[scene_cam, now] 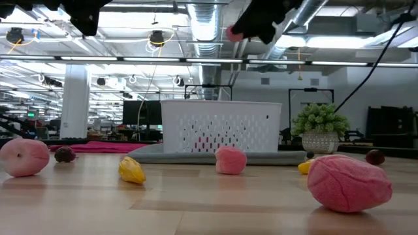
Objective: Pick and placing Produce into tupperware
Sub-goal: Put the top right peach into the white basket, then put the top left peach into the white basket
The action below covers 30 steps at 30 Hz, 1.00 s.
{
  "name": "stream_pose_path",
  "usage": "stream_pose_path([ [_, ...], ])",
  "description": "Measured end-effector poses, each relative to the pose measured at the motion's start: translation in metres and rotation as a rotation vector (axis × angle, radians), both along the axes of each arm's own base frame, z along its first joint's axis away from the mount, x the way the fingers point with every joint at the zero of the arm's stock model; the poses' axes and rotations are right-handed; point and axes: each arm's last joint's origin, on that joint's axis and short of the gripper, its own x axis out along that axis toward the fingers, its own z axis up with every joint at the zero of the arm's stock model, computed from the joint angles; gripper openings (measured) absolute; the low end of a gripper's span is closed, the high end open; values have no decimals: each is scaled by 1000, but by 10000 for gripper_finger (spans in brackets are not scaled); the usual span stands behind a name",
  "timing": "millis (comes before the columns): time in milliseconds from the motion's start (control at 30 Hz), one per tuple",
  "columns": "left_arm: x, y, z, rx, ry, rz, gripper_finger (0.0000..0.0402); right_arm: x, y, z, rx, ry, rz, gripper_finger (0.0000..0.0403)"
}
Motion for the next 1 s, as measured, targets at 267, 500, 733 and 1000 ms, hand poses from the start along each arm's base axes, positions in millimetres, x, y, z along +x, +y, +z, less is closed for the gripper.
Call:
stream_pose_path([
  [267,0,0,0,1,0,0,185,37,-27,-23,81,212,0,129],
  [500,0,0,0,4,5,2,185,57,-35,-57,141,423,3,130],
  [733,0,0,-1,8,11,1,185,65,-40,-84,232,569,25,134],
  [1000,0,0,-2,0,16,1,185,66,-40,-82,234,548,10,226],
])
